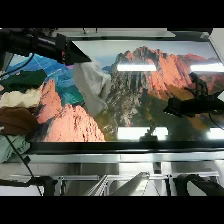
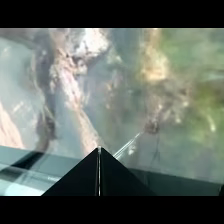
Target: Fold the shirts.
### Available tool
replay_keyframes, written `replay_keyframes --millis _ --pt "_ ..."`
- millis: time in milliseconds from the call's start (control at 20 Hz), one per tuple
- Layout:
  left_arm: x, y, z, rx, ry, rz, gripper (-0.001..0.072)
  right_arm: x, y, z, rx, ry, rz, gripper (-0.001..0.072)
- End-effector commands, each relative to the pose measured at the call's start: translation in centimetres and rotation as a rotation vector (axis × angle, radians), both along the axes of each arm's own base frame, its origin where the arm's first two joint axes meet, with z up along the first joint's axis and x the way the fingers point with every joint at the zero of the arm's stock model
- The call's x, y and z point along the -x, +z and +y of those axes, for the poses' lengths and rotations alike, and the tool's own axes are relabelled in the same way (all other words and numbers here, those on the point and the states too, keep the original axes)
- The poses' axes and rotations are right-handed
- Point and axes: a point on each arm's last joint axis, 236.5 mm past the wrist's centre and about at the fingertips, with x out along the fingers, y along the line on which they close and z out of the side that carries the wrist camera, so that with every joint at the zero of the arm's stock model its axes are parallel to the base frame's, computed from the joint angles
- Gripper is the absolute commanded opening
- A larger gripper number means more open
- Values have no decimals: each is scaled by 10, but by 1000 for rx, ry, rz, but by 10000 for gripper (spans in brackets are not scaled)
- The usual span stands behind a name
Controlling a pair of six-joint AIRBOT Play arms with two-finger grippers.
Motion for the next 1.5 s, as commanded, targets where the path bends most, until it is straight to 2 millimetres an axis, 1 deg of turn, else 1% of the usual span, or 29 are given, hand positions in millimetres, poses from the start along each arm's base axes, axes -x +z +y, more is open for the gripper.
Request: replay_keyframes --millis 0,50,100,150,200,300,350,400,500,650,750,800,850,900,1050,1100,1150,1200,1250,1300,1350,1400,1450 --pt "50 -23 -14 -156 -69 0 38 12 26 -10 -3 -3 -57 13" --pt "52 -31 -10 -197 -53 2 288 13 32 -12 0 -8 -73 22" --pt "51 -39 -2 -242 -24 -2 402 14 34 -11 1 -8 -80 119" --pt "47 -48 10 -293 12 -12 632 14 33 -10 -4 -4 -75 394" --pt "44 -57 24 -346 53 0 720 15 30 -8 -6 3 -65 523" --pt "38 -78 56 -444 130 37 720 13 18 -4 -11 17 -26 516" --pt "39 -92 68 -466 161 83 715 11 9 -1 -15 35 -6 516" --pt "46 -108 74 -464 171 144 715 9 0 3 -29 53 18 516" --pt "68 -151 80 -487 169 267 715 3 -19 16 -88 122 46 515" --pt "120 -224 86 -526 139 456 715 -8 -54 30 -173 180 88 515" --pt "150 -262 88 -539 132 537 715 -8 -80 39 -226 192 153 514" --pt "159 -273 85 -519 132 555 715 -6 -91 45 -250 199 185 514" --pt "164 -281 78 -478 146 567 715 -5 -100 53 -282 211 206 514" --pt "163 -287 71 -439 171 565 714 -6 -106 66 -330 221 216 514" --pt "159 -304 59 -362 239 580 713 -10 -113 102 -462 221 233 512" --pt "159 -307 55 -335 237 594 697 -11 -114 110 -493 218 234 511" --pt "156 -307 49 -301 237 599 697 -13 -114 115 -518 213 229 495" --pt "149 -309 42 -264 247 602 696 -15 -113 118 -532 213 218 365" --pt "145 -313 36 -245 250 603 697 -17 -112 118 -535 222 202 273" --pt "144 -317 29 -235 236 612 696 -18 -110 118 -537 223 197 272" --pt "143 -323 24 -243 217 616 695 -19 -110 118 -537 224 194 211" --pt "143 -328 18 -252 194 621 563 -19 -110 118 -536 223 193 11" --pt "143 -330 13 -254 169 628 246 -19 -109 119 -540 230 189 13"
